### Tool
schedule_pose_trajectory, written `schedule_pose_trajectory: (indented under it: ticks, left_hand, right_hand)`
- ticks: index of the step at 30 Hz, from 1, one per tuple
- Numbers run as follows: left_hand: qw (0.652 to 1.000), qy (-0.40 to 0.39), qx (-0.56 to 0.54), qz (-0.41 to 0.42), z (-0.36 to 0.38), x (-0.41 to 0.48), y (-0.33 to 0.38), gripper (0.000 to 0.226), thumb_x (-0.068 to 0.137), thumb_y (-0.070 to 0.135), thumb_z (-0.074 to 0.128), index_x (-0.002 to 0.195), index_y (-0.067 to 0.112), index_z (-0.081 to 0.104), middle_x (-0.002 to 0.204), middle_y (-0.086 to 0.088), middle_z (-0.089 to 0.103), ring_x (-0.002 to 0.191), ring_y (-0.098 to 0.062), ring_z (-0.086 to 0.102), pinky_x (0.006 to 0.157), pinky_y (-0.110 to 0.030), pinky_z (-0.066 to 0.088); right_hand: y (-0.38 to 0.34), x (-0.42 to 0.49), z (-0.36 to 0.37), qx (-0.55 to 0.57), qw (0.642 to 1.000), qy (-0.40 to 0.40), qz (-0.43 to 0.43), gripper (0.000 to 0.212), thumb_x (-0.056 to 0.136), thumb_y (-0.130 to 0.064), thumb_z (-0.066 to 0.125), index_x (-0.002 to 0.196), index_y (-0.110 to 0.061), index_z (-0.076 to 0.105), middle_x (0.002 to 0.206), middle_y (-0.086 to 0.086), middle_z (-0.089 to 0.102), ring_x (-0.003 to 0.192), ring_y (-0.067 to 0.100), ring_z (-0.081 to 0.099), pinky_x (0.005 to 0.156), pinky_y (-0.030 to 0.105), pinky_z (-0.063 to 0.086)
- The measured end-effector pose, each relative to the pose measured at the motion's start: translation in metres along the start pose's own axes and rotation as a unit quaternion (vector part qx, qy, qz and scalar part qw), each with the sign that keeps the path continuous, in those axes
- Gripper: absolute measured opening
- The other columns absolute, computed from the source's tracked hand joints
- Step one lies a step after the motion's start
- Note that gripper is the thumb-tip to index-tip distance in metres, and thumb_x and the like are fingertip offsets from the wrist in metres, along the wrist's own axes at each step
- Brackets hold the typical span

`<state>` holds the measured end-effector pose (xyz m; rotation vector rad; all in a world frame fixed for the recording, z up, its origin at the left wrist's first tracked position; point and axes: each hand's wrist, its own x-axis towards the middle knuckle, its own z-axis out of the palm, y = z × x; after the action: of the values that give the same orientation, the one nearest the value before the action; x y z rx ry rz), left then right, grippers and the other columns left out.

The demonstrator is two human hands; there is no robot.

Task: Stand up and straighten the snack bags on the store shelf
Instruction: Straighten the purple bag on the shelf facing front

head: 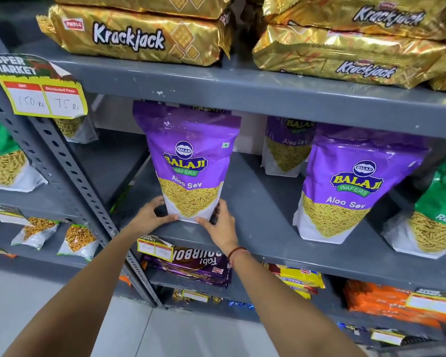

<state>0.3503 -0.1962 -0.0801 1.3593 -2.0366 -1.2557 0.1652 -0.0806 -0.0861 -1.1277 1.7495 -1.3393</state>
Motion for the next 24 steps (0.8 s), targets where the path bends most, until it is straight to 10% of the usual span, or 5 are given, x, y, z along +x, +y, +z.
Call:
schedule_pose_trajectory:
  ticks: [24]
  left_hand:
    - [0.999, 0.009, -0.007, -0.031, -0.006, -0.005, -0.008, 0.072, 0.074, 0.027, 0.077, 0.136, 0.014, 0.041, 0.140, -0.008, 0.053, 0.129, -0.024, 0.047, 0.108, -0.049, 0.039]
  right_hand:
    - [0.001, 0.004, 0.010, -0.066, 0.998, -0.026, 0.001, 0.063, 0.078, -0.028, 0.077, 0.129, -0.012, 0.043, 0.124, 0.015, 0.058, 0.116, 0.029, 0.054, 0.098, 0.047, 0.048]
